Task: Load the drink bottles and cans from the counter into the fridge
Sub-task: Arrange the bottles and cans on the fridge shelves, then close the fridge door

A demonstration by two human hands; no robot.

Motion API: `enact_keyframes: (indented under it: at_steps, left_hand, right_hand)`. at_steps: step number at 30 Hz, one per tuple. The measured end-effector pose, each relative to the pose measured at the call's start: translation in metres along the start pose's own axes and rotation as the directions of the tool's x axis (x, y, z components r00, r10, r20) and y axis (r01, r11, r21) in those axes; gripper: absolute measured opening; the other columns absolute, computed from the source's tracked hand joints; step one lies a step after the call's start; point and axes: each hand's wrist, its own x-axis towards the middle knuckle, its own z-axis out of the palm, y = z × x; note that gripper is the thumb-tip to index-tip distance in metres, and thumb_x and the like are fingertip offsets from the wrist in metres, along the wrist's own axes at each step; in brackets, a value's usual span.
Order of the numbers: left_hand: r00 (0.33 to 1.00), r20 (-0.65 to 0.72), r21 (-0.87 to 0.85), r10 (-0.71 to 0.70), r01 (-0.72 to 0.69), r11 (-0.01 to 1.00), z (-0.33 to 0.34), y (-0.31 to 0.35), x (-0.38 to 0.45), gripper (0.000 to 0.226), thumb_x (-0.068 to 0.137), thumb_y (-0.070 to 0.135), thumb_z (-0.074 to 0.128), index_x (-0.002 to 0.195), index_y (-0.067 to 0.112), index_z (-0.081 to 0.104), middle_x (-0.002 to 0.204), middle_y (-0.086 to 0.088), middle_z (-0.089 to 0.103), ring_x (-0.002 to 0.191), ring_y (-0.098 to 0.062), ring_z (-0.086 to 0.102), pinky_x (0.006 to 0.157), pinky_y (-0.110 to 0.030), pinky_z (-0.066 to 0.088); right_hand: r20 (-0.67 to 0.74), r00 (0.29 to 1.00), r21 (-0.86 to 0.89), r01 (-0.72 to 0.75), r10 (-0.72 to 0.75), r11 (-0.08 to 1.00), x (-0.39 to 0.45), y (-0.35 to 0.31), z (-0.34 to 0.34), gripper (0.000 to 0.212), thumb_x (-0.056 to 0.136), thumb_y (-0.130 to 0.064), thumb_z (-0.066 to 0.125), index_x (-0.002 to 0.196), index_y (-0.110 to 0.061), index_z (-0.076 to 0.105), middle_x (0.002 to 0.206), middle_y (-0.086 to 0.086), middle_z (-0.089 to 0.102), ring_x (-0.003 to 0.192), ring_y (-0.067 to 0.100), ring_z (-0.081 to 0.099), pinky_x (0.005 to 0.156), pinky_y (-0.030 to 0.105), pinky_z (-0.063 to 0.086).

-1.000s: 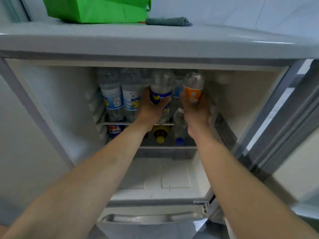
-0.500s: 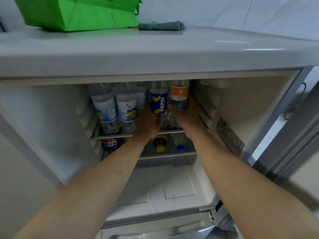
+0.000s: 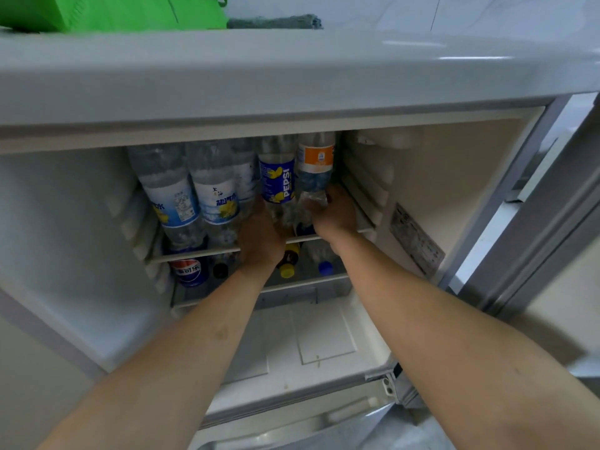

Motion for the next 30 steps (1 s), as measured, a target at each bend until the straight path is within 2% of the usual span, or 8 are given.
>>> enact_keyframes:
  at_steps: [2,7,11,14,17,19,24,30]
  left_hand:
    - [1.0,0.025,-0.013,-0.018,0.018,1.0,0.003,-0.003,-0.007,0.034,0.094,0.01,0.057,0.128,0.007,0.054,0.12,-0.016,0.065,0.111,-0.035,0.061,0.084,-0.029,0.042]
    - [1.0,0.001,-0.23,0.03,-0.029,0.973,0.002,-0.009,-0.039,0.059,0.095,0.007,0.054,0.149,0.019,0.037,0.148,-0.004,0.047,0.134,-0.02,0.045,0.111,-0.034,0.038]
    - [0.998,-0.063,-0.317,-0.006,-0.014,0.948,0.006,-0.019,-0.08,0.051,0.094,0.007,0.057,0.143,0.012,0.044,0.137,-0.009,0.052,0.116,-0.018,0.056,0.098,-0.026,0.049]
    - [0.997,-0.053,-0.353,-0.051,0.029,0.935,0.007,-0.023,-0.121,0.048,0.092,0.007,0.061,0.137,0.017,0.049,0.128,-0.004,0.055,0.096,0.002,0.057,0.081,-0.015,0.05]
    - [0.981,-0.003,-0.375,-0.192,0.177,0.91,0.006,-0.019,-0.164,0.047,0.092,0.01,0.062,0.135,0.025,0.049,0.123,0.002,0.057,0.098,-0.003,0.058,0.082,-0.02,0.05]
    - [0.969,-0.007,-0.358,-0.247,0.229,0.905,0.008,-0.01,-0.193,0.047,0.092,0.007,0.062,0.135,0.02,0.049,0.122,0.0,0.057,0.096,-0.003,0.058,0.079,-0.011,0.046]
    - [0.947,-0.007,-0.39,-0.321,0.293,0.873,0.024,0.029,-0.267,0.041,0.093,0.007,0.061,0.129,0.023,0.05,0.115,0.007,0.057,0.09,0.018,0.055,0.068,0.001,0.043]
    - [0.92,0.045,-0.417,-0.39,0.372,0.829,0.077,0.103,-0.382,0.037,0.094,0.011,0.061,0.124,0.032,0.053,0.106,0.011,0.061,0.089,0.008,0.059,0.072,-0.004,0.045]
  right_hand:
    - [0.013,1.0,-0.077,0.003,-0.002,0.997,-0.002,0.0,-0.001,0.015,0.097,-0.029,0.058,0.107,-0.018,0.063,0.108,0.005,0.068,0.101,0.023,0.065,0.091,0.042,0.054]
    - [-0.136,0.983,-0.006,0.123,-0.123,0.992,-0.028,0.005,-0.002,0.012,0.093,-0.022,0.061,0.105,-0.021,0.06,0.106,-0.002,0.067,0.101,0.021,0.064,0.077,0.03,0.047]
    - [-0.124,0.985,0.163,0.136,-0.116,0.977,-0.088,0.034,-0.003,0.031,0.092,-0.024,0.065,0.123,-0.019,0.06,0.116,-0.002,0.067,0.103,0.013,0.062,0.086,0.029,0.051]
    - [0.023,0.998,0.238,0.047,-0.054,0.97,-0.139,0.068,-0.012,0.027,0.094,-0.022,0.065,0.121,-0.019,0.062,0.106,-0.005,0.066,0.093,0.007,0.062,0.081,0.02,0.051]
    - [0.128,0.991,0.225,-0.06,0.032,0.972,-0.186,0.102,-0.03,0.021,0.095,-0.025,0.063,0.115,-0.021,0.064,0.102,-0.008,0.066,0.091,0.004,0.061,0.081,0.018,0.052]
    - [0.129,0.99,0.239,-0.094,0.064,0.966,-0.215,0.125,-0.045,0.017,0.094,-0.02,0.064,0.11,-0.016,0.066,0.097,-0.006,0.068,0.085,0.005,0.062,0.079,0.019,0.052]
    - [0.162,0.984,0.26,-0.115,0.074,0.959,-0.281,0.19,-0.103,0.011,0.091,-0.007,0.066,0.1,-0.014,0.068,0.083,-0.013,0.065,0.075,-0.006,0.061,0.069,0.007,0.044]
    - [0.182,0.97,0.26,-0.202,0.158,0.944,-0.331,0.277,-0.211,0.013,0.089,-0.01,0.07,0.094,-0.021,0.068,0.075,-0.009,0.065,0.067,0.0,0.058,0.067,0.019,0.05]
